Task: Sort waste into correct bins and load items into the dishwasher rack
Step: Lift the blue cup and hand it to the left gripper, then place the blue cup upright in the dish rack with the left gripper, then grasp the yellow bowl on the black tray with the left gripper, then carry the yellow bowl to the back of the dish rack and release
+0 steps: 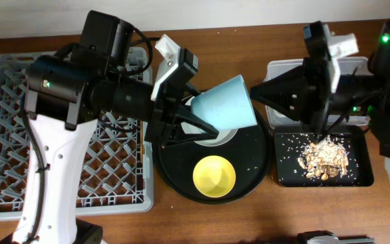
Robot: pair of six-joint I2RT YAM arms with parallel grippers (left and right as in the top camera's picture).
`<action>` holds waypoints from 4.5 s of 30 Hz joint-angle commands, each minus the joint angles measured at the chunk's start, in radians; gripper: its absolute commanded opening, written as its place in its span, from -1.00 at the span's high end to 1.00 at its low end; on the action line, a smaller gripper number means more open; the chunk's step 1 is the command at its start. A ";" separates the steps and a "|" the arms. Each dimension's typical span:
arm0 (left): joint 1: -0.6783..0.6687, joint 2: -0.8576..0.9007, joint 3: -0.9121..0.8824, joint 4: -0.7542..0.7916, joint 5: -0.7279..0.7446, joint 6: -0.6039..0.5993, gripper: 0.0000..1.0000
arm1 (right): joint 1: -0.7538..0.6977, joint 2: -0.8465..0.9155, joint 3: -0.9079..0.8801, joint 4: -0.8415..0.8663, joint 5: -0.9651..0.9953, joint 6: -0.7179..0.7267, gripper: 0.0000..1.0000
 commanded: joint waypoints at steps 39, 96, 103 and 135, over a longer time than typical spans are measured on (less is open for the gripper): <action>0.346 -0.013 -0.569 0.241 -1.118 -0.690 0.25 | -0.002 0.193 -0.076 -0.326 0.868 0.089 -0.97; -0.540 -0.249 -1.103 0.909 -1.011 -0.933 -0.66 | -0.060 0.206 -0.076 -0.250 0.958 0.216 -0.97; -0.700 -0.108 -1.138 0.983 -1.291 -0.980 -0.26 | -0.060 0.206 -0.076 -0.250 0.958 0.216 -0.97; -0.705 0.116 -1.164 0.979 -1.292 -0.980 0.63 | -0.060 0.206 -0.076 -0.250 0.958 0.216 -0.98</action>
